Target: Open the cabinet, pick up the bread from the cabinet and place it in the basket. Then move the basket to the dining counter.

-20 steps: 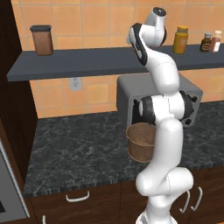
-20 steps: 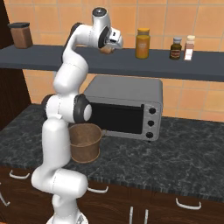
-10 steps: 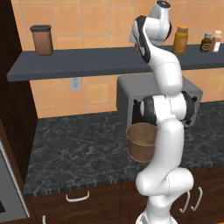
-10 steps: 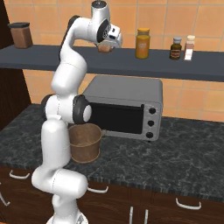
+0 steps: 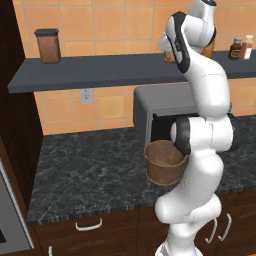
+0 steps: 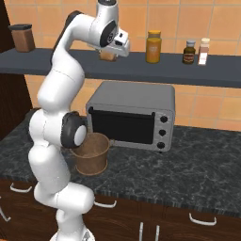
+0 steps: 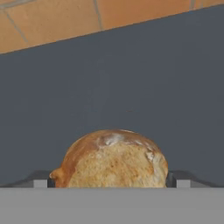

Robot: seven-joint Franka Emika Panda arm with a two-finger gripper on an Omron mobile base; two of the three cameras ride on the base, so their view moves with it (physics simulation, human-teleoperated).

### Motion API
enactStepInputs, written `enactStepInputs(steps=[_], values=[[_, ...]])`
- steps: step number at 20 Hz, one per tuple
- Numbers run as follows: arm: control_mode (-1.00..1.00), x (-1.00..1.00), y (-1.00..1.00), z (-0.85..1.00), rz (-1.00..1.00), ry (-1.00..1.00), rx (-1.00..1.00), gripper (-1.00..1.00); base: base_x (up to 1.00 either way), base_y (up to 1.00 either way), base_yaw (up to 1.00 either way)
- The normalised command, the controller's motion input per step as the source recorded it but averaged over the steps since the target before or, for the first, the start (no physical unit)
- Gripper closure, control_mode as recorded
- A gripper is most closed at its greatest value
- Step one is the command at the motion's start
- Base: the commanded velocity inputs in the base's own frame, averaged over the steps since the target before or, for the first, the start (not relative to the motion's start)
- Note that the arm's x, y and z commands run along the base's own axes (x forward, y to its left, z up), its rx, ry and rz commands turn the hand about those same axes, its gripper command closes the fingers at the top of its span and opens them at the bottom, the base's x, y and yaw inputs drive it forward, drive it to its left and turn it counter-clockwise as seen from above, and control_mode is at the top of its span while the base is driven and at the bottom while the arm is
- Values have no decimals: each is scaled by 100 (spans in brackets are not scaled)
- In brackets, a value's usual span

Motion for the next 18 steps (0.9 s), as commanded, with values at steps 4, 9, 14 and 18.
enactStepInputs(steps=[4, 9, 14, 18], values=[[-100, -100, 0, -24, 0, -22, 10, 100, 0, 0, 0], [-100, -100, 0, -3, 0, -9, 11, 100, 0, 0, 0], [-100, -100, 7, -2, 0, -4, 10, 100, 0, 0, 0], [-100, -100, 16, -15, 0, -4, 8, 100, 0, 0, 0]])
